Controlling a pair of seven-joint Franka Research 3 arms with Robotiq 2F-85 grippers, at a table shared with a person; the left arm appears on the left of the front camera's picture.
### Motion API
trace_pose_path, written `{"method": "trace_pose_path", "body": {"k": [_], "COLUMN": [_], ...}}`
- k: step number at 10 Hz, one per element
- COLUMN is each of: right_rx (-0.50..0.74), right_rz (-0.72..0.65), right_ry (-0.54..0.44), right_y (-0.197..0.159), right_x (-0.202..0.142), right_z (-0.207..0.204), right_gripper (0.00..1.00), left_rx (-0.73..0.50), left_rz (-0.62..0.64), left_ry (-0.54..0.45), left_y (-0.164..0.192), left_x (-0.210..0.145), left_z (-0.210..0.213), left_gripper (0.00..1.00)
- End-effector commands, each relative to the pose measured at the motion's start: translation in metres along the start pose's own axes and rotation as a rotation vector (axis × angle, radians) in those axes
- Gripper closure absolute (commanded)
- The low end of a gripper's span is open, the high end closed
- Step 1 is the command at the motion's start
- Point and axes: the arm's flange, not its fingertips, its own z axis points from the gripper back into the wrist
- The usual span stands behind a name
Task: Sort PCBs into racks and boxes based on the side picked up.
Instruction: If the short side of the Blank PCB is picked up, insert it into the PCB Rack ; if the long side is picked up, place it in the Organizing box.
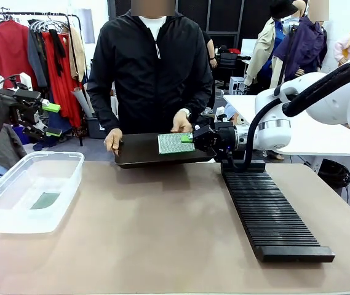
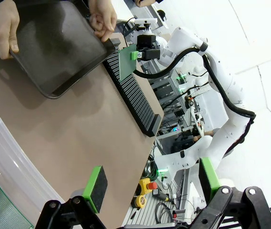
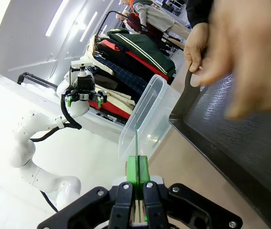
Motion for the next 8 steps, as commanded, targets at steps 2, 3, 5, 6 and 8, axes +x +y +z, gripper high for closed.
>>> {"method": "trace_pose_path", "body": {"k": [2,3,5,6,8], "right_rx": [-0.004,-0.004,-0.004,-0.004,0.018], "right_rz": [0.005,0.005,0.005,0.005,0.046], "right_ry": [-0.003,-0.003,-0.003,-0.003,-0.032], "right_y": [0.0009,0.0009,0.0009,0.0009,0.0025], "right_x": [0.0008,0.0008,0.0008,0.0008,-0.0011], "right_z": [-0.0015,-0.0015,-0.0015,-0.0015,0.0074], "right_gripper": [1.0,1.0,1.0,1.0,1.0], "left_rx": [0.007,0.007,0.007,0.007,0.007], "left_rz": [0.002,0.002,0.002,0.002,0.002], "left_ry": [0.004,0.004,0.004,0.004,0.004], "left_y": [-0.0008,-0.0008,-0.0008,-0.0008,-0.0008], "left_x": [0.0003,0.0003,0.0003,0.0003,0.0003], "left_z": [0.001,0.001,0.001,0.001,0.001], "left_gripper": [0.0,0.0,0.0,0.0,0.0]}}
